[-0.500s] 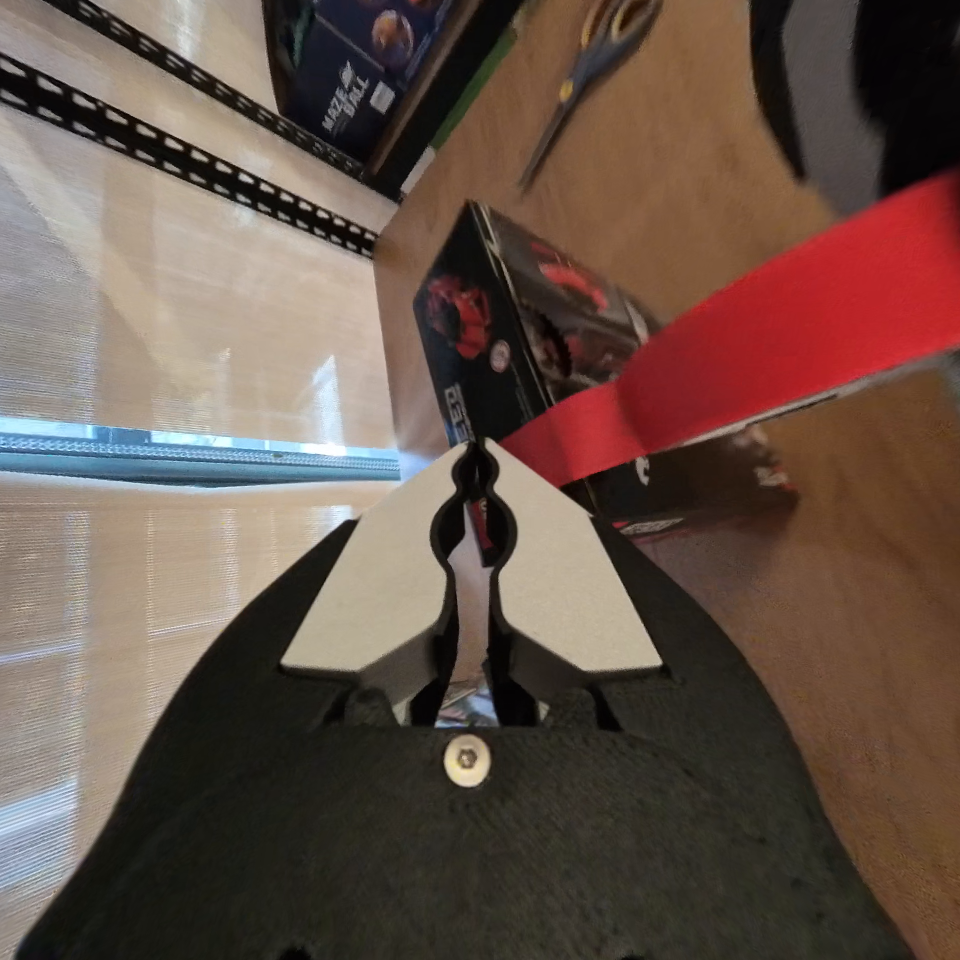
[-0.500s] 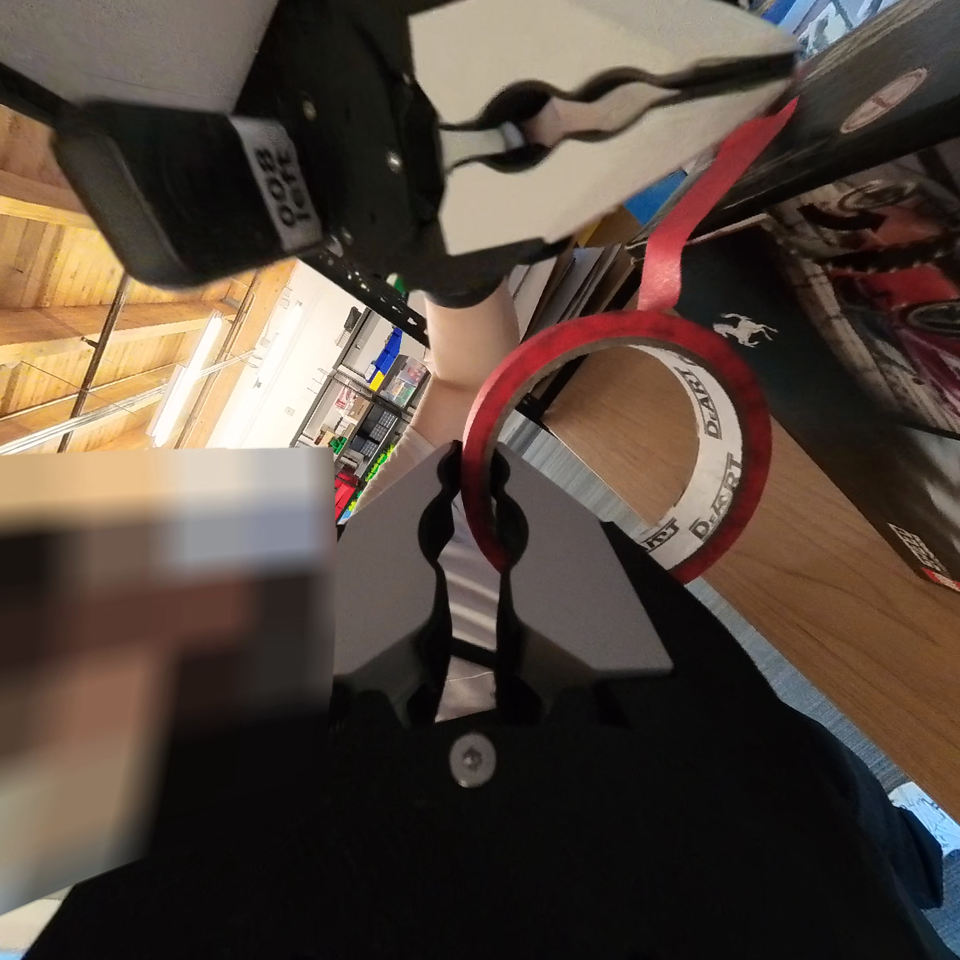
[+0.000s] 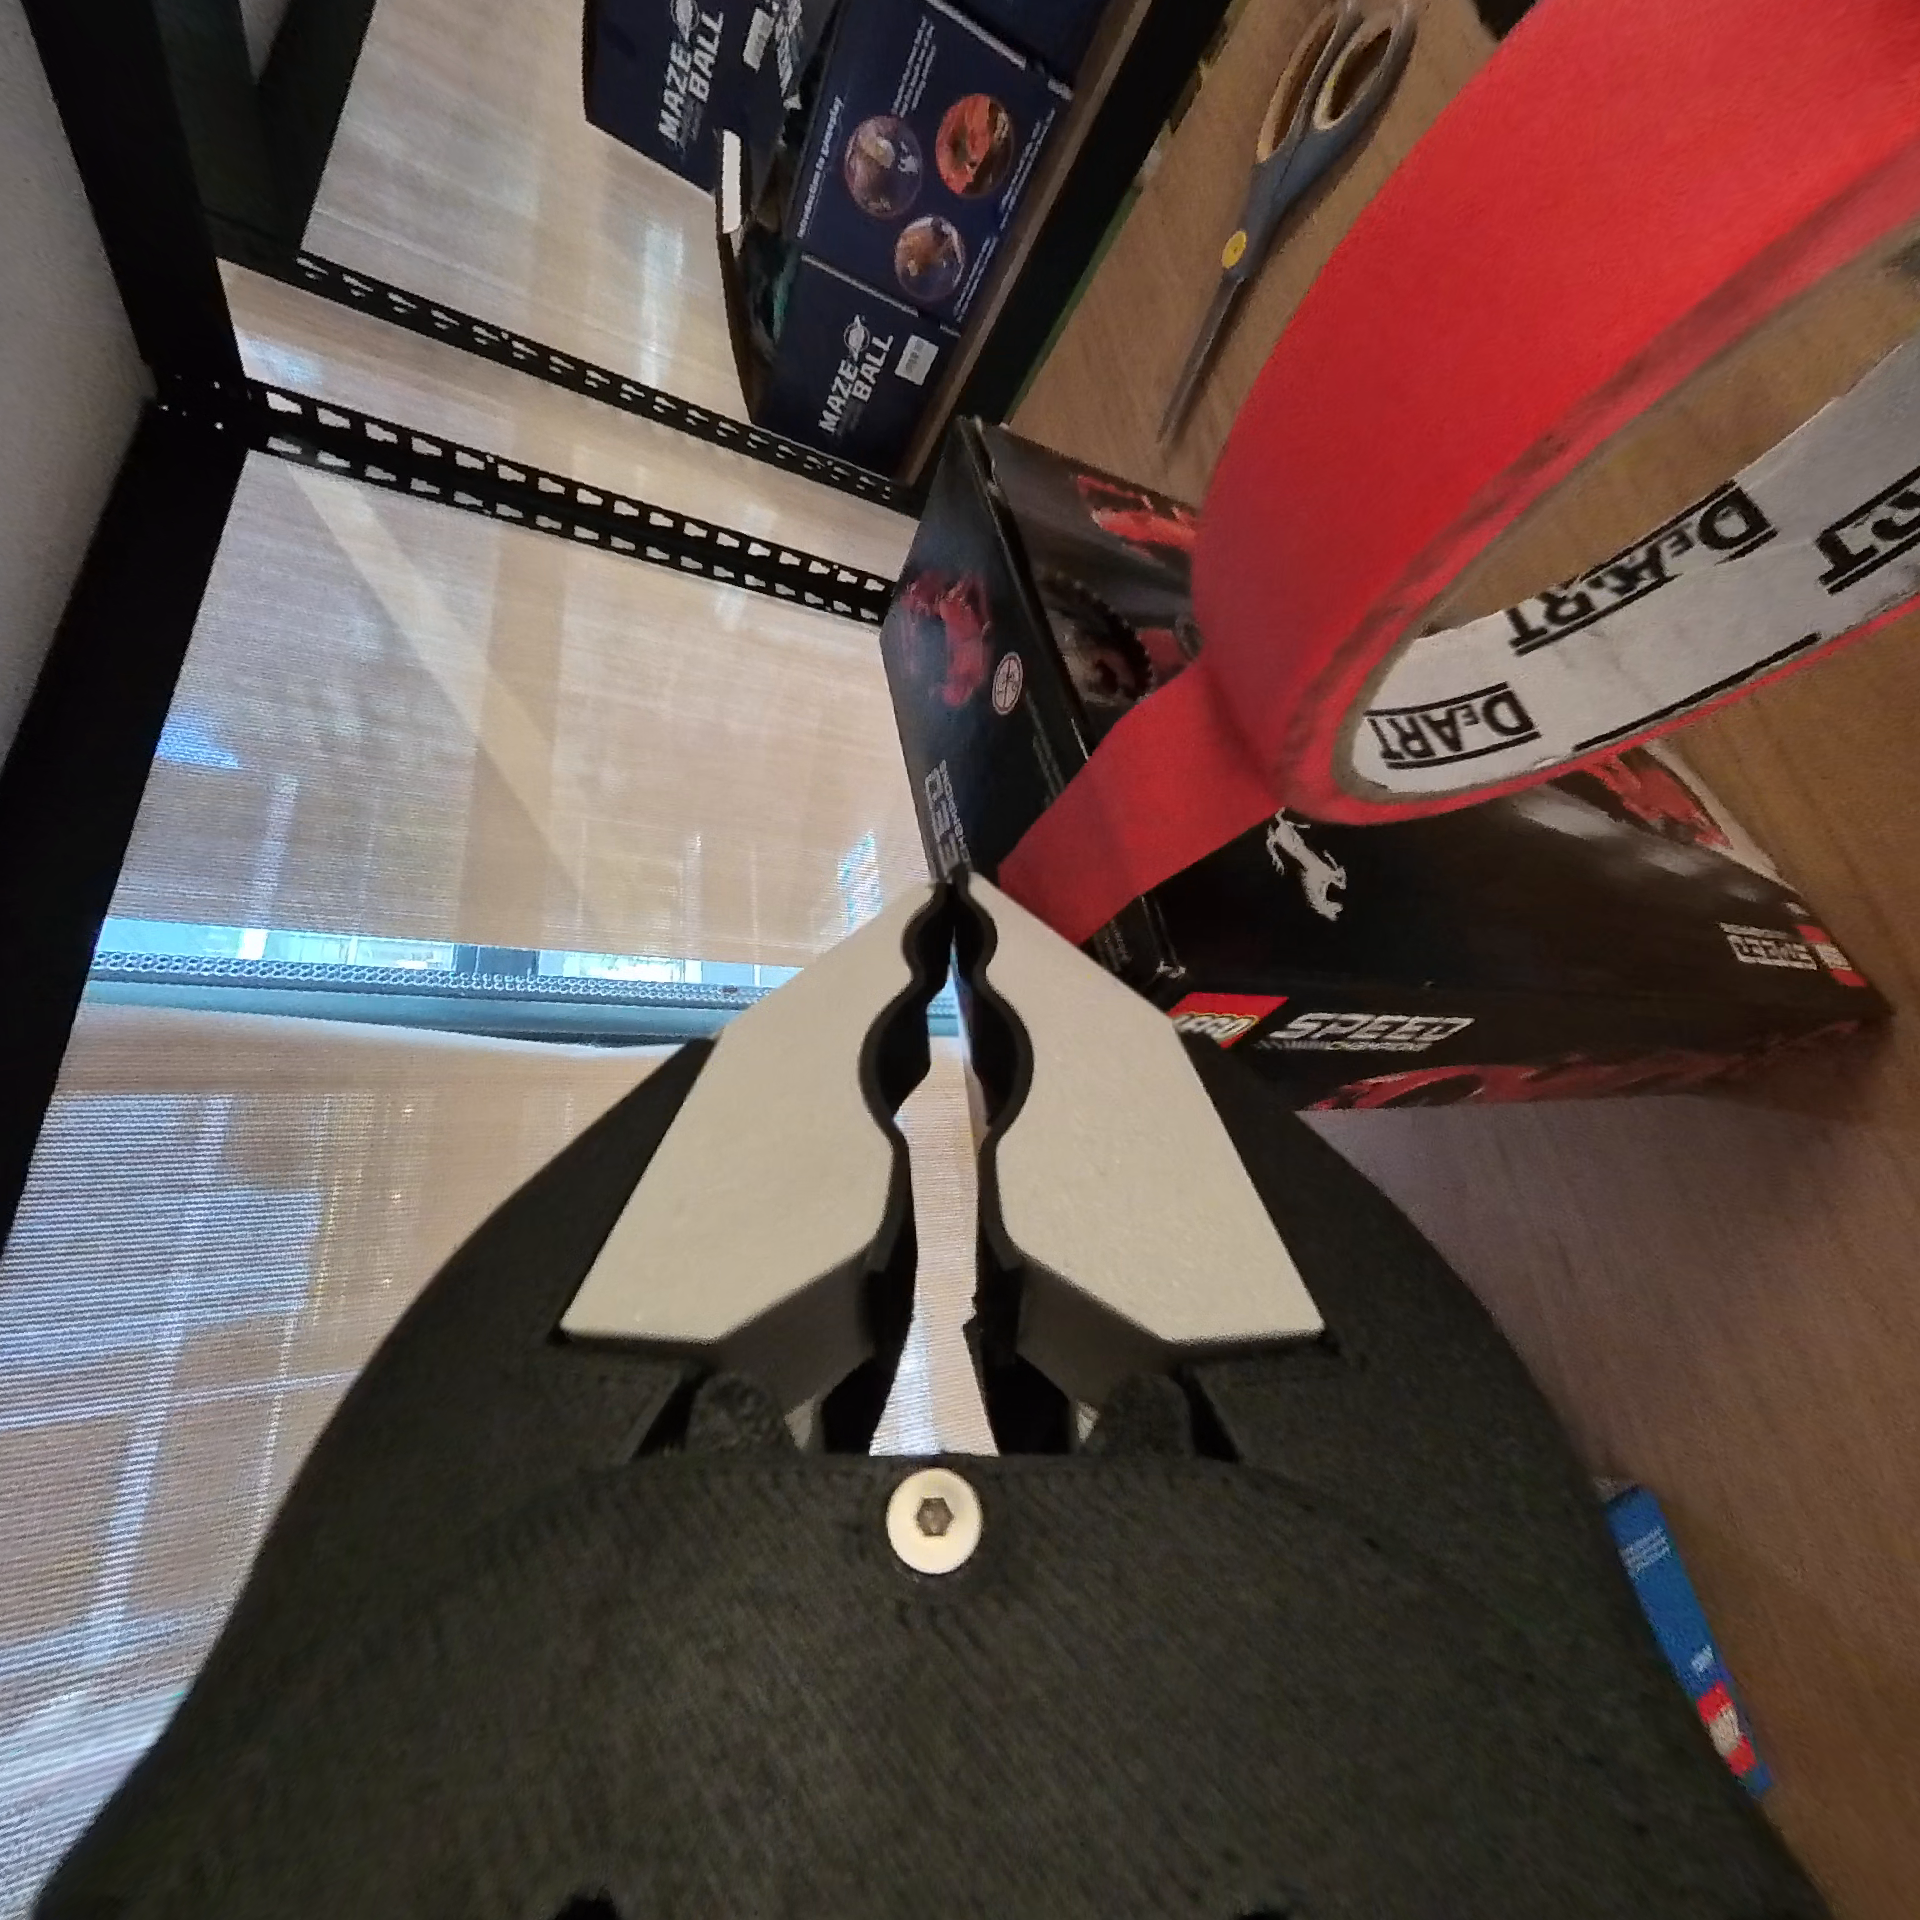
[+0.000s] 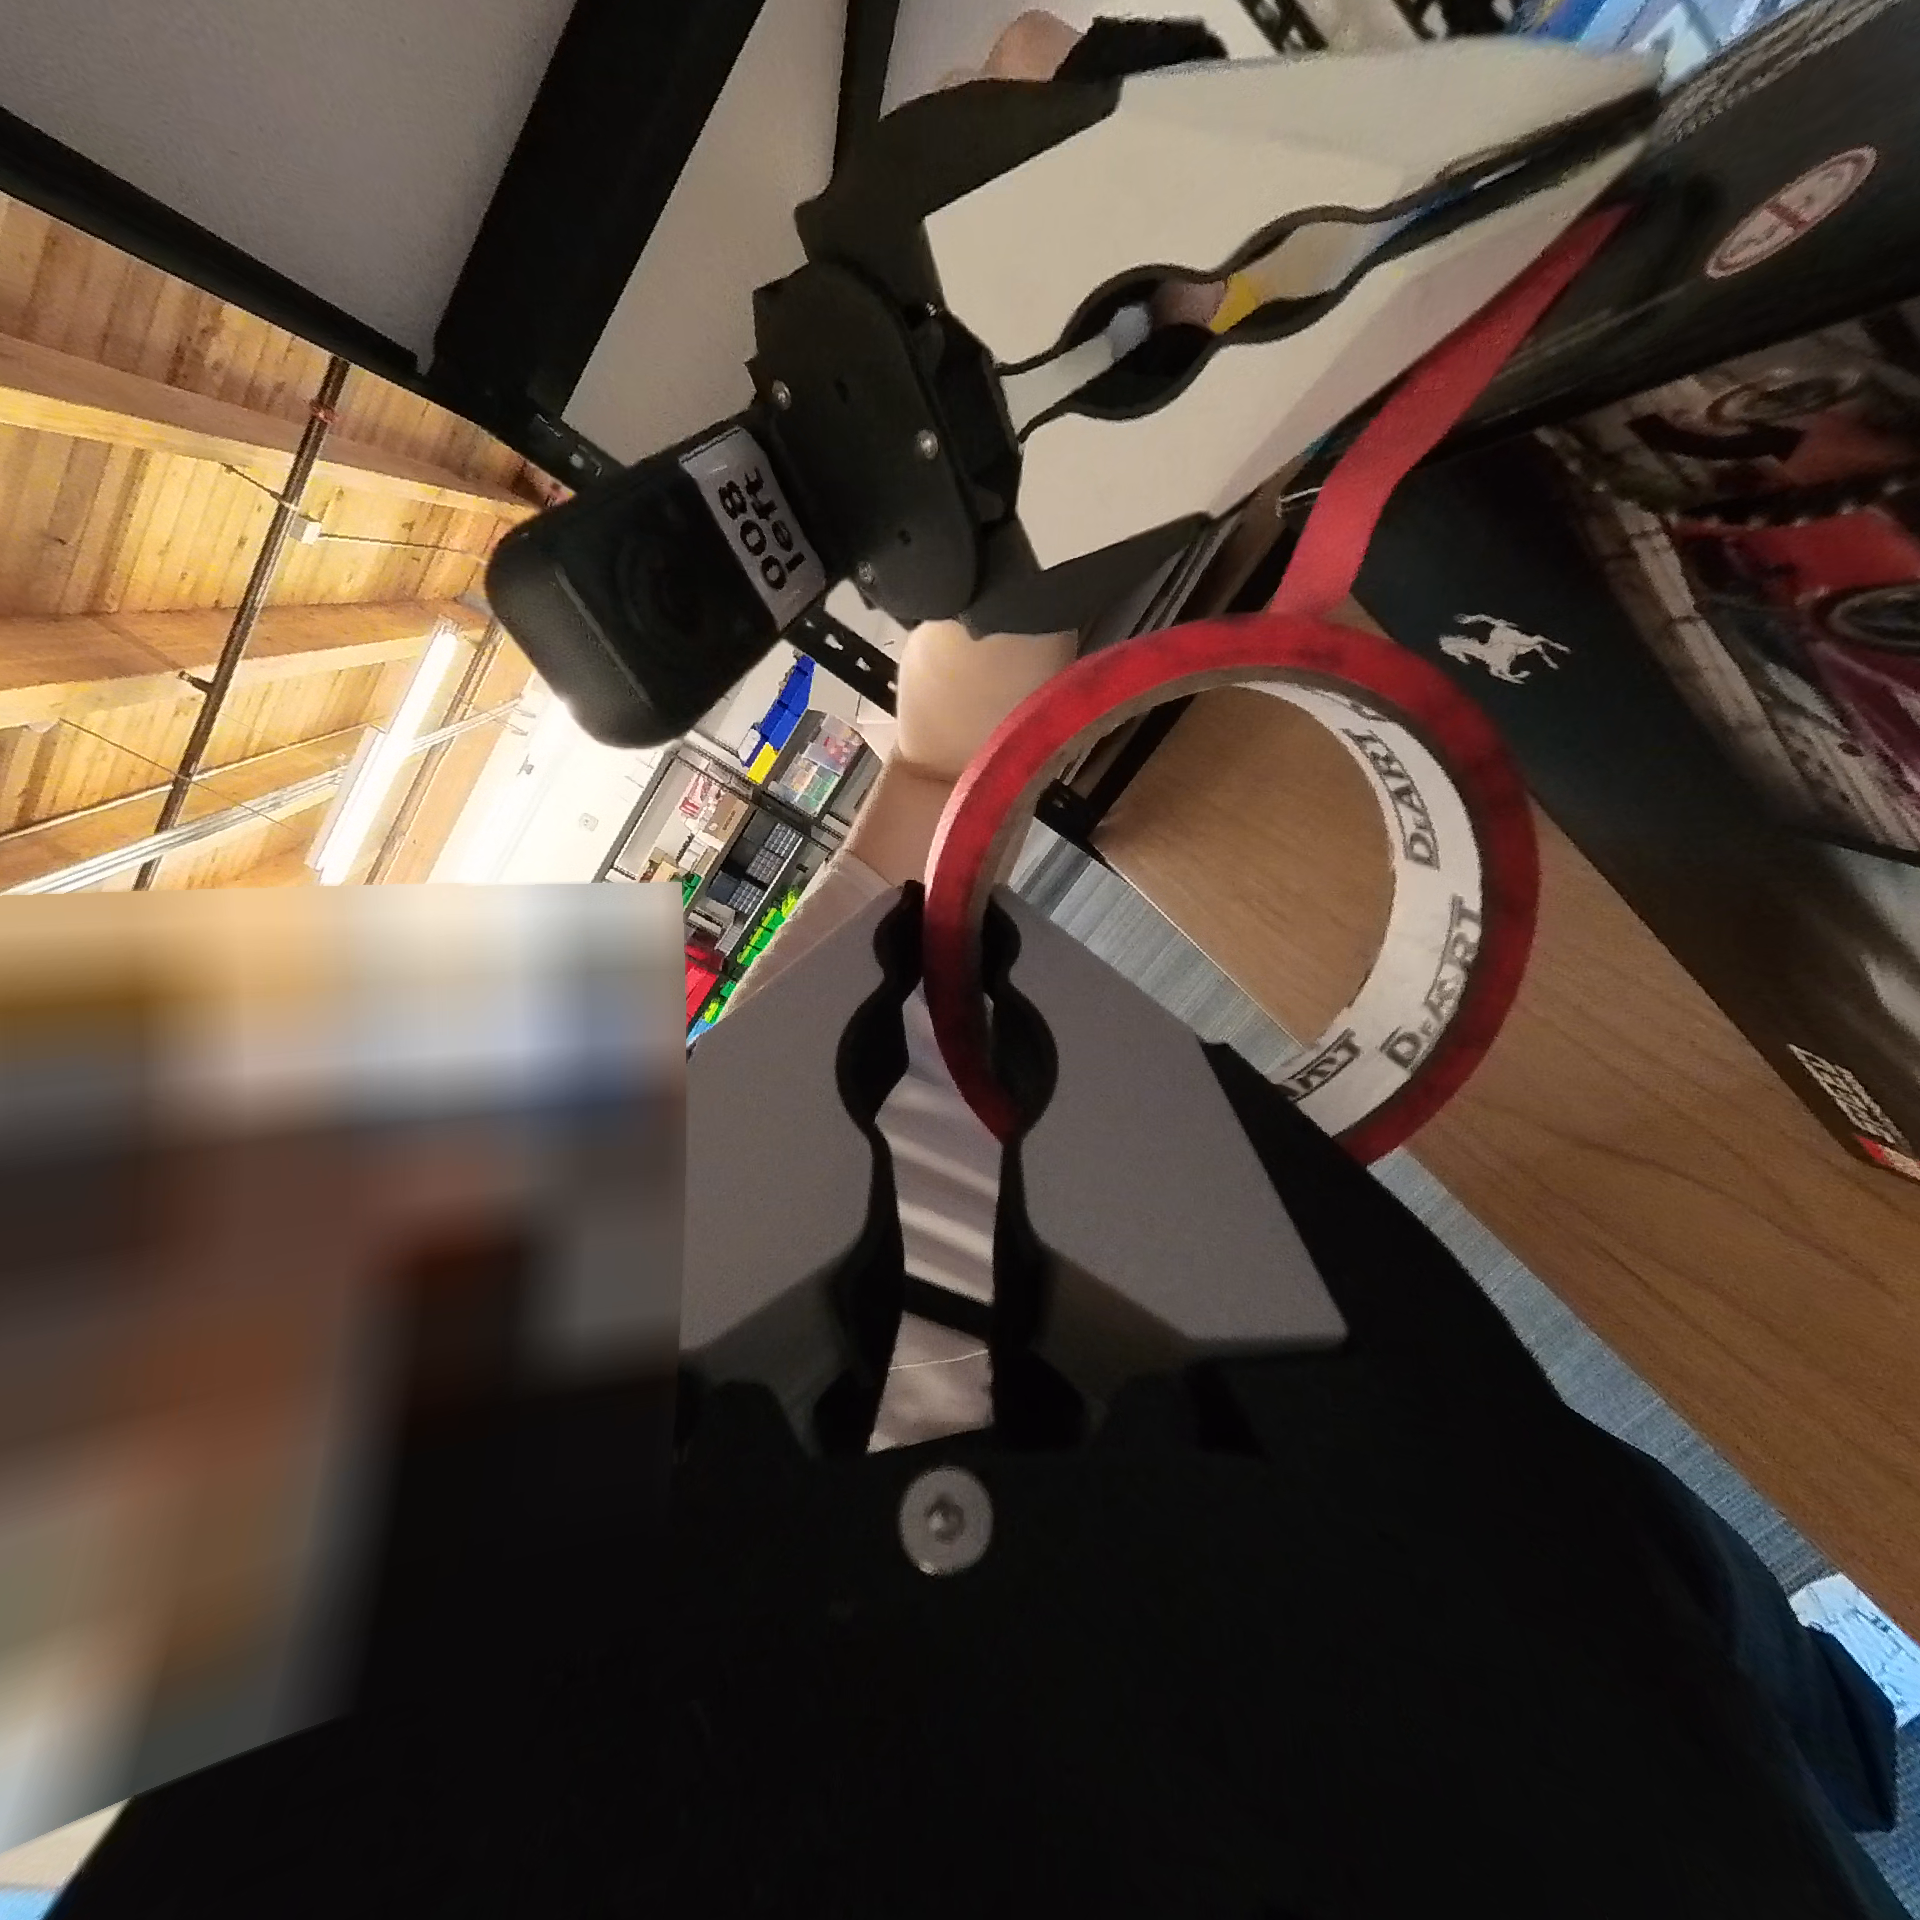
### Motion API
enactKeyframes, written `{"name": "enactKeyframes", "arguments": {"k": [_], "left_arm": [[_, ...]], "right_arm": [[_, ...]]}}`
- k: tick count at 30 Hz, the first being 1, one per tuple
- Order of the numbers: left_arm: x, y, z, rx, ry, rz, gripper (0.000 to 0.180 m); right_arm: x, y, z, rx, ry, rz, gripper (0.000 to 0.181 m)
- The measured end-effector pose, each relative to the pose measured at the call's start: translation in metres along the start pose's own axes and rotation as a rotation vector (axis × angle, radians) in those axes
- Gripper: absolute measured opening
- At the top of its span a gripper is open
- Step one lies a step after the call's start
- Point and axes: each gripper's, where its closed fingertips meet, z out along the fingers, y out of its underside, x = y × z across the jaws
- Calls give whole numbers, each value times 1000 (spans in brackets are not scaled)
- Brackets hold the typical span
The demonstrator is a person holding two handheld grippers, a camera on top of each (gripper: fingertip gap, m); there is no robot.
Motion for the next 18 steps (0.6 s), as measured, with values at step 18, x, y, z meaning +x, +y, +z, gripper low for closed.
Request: {"name": "enactKeyframes", "arguments": {"k": [18], "left_arm": [[0, 1, -2, -72, -26, 155, 0]], "right_arm": [[3, 3, 1, -15, -4, 17, 7]]}}
